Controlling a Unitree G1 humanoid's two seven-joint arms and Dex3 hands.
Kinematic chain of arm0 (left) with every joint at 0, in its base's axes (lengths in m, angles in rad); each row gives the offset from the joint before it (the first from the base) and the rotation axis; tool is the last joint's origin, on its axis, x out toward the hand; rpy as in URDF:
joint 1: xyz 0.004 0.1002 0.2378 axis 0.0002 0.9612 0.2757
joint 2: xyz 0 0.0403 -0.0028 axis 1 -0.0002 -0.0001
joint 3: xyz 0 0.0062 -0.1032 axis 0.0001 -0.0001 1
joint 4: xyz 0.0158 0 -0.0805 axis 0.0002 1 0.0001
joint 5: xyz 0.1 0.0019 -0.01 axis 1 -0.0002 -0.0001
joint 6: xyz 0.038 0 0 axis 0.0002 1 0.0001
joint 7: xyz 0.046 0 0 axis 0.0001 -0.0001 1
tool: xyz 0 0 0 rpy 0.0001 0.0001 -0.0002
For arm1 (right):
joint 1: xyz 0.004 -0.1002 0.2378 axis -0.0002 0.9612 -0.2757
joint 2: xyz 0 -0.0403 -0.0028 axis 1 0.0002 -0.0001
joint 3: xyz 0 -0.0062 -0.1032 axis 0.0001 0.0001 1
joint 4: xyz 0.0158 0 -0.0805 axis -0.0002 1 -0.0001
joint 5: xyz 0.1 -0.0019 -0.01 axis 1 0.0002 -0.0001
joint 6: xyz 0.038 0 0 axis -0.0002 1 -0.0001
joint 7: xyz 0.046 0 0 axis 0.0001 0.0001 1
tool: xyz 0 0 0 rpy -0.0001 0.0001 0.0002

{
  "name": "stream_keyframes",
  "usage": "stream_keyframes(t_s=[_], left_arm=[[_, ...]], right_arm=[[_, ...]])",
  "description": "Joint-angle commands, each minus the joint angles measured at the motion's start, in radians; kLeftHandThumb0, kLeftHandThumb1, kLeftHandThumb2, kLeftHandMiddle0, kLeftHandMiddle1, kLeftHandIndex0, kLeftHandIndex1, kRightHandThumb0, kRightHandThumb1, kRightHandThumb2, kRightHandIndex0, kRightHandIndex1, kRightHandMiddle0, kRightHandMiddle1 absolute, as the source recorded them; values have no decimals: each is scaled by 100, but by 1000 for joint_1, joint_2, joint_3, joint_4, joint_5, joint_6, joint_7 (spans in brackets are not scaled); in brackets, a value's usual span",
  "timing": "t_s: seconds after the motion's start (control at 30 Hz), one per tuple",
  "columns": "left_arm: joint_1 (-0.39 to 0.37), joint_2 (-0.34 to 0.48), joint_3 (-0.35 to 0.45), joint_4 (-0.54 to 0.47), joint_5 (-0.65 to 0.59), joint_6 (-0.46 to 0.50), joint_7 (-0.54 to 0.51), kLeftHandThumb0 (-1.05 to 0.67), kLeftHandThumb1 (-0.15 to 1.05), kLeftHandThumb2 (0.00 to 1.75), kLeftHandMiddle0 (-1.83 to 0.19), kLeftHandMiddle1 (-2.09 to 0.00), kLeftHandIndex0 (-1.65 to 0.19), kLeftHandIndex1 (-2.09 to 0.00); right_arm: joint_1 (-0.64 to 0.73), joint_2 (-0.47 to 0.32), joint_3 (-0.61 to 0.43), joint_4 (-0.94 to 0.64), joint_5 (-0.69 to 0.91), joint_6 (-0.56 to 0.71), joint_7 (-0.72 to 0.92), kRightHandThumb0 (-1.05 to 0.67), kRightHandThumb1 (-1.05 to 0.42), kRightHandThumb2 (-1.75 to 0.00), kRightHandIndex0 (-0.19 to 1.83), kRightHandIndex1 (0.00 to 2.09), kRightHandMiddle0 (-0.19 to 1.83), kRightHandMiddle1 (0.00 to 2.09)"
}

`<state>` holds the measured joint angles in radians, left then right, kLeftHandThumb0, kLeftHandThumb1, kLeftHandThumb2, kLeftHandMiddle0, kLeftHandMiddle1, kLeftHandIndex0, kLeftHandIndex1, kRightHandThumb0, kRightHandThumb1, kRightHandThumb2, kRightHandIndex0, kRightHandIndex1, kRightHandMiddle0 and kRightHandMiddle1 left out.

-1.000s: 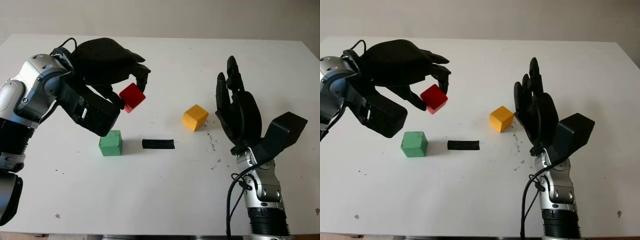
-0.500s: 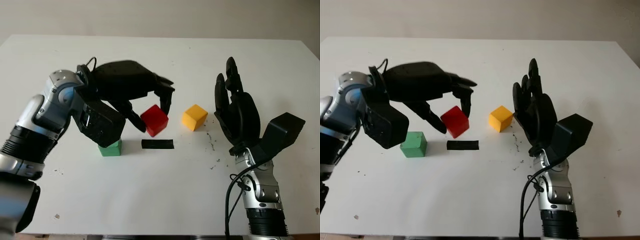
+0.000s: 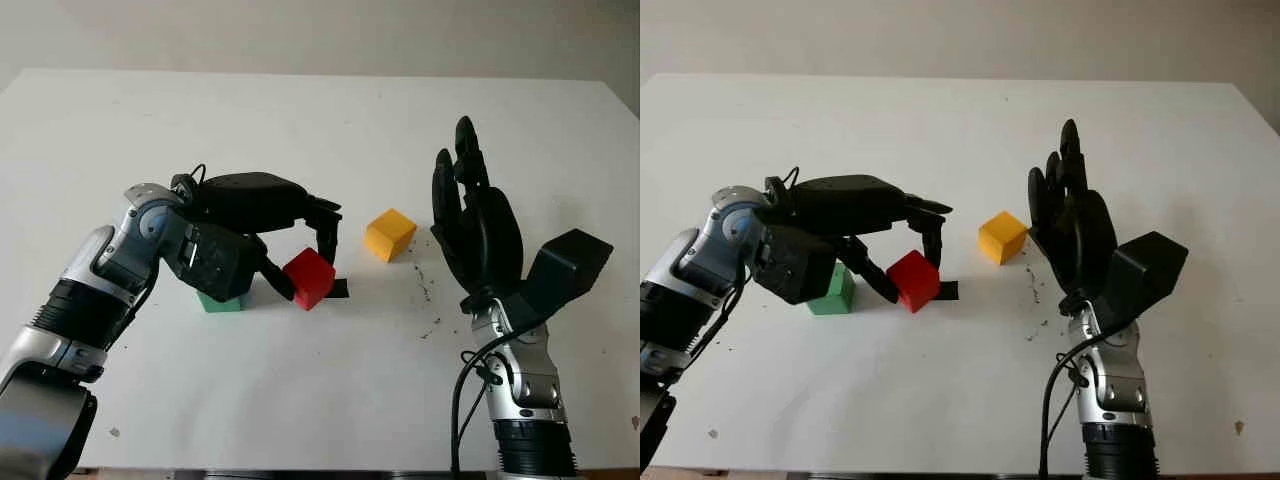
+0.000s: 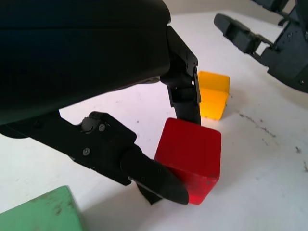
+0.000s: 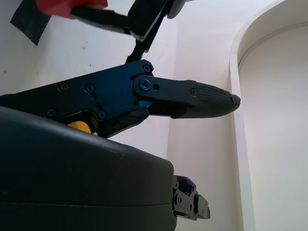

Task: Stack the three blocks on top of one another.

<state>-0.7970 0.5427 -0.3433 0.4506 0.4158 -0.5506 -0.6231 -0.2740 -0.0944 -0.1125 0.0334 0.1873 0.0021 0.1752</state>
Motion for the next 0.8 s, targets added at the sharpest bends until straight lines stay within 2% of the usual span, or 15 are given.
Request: stream_keyframes(t_s=[0.0, 0.33, 0.73, 0.77], left_arm=[[-9, -19, -17, 49, 21, -24, 34, -47, 97, 5, -18, -6, -41, -138], [-50, -52, -37, 161, 105, -89, 139, -44, 96, 6, -18, -5, -37, -137], [-64, -38, -42, 164, 129, -114, 155, -49, 94, 5, -20, -6, -40, -136], [-63, -36, -43, 159, 132, -112, 153, -56, 93, 5, -17, -5, -32, -123]], right_arm=[[9, -4, 1, -30, 3, -5, 2, -69, -105, -51, -19, 0, -19, 0], [19, -6, 0, -43, 1, 2, 3, -68, -105, -52, -19, 0, -19, 0], [21, -1, 3, -39, 0, -3, -3, -69, -105, -51, -19, 0, -19, 0], [21, -1, 3, -39, 0, -3, -3, -69, -105, -51, -19, 0, -19, 0]])
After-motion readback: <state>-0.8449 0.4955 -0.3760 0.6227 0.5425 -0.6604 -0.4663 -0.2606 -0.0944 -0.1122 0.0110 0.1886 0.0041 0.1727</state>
